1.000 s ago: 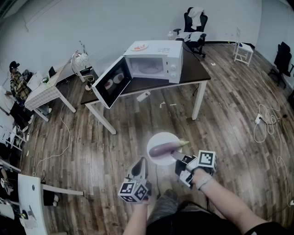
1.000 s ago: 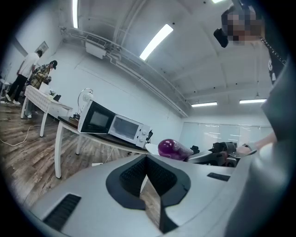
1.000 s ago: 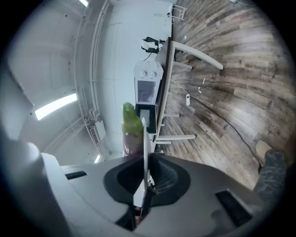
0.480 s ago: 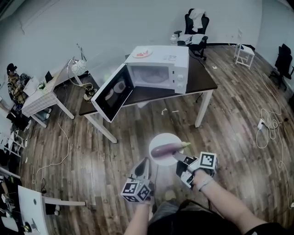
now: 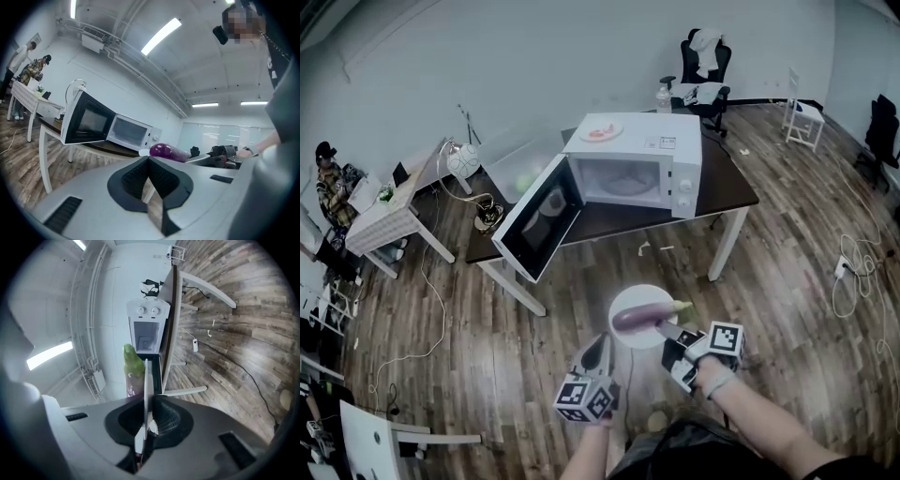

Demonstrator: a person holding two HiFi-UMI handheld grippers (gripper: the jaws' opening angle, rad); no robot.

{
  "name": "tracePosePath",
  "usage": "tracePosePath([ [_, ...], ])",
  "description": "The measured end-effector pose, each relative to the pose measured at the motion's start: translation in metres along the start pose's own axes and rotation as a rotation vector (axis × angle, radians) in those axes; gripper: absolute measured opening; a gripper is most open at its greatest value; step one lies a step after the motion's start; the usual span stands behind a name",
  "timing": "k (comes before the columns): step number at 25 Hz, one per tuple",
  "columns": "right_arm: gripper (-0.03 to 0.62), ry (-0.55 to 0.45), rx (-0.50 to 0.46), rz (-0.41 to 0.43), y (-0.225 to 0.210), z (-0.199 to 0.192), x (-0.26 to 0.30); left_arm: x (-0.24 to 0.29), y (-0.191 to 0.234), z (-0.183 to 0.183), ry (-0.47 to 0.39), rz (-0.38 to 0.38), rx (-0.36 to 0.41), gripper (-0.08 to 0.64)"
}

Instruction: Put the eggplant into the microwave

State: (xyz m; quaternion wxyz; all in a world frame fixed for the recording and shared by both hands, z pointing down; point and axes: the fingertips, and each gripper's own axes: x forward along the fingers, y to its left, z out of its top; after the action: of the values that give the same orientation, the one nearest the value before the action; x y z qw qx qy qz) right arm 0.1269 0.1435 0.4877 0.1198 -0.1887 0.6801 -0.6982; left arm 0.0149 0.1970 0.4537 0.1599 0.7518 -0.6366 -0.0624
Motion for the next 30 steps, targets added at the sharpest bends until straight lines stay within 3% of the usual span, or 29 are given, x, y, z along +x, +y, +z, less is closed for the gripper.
tracePosePath([
  [12,0.023,0.008,0.007,-0.001,0.001,0.032,0.064,0.042,0.039,0.023,-0.047,0.023,-0.024,-0.003],
  [30,0.023,-0.022,0.025,-0.012,0.005,0.108,0.146,0.138,0.093,0.046,-0.013,-0.021,-0.013,-0.003],
])
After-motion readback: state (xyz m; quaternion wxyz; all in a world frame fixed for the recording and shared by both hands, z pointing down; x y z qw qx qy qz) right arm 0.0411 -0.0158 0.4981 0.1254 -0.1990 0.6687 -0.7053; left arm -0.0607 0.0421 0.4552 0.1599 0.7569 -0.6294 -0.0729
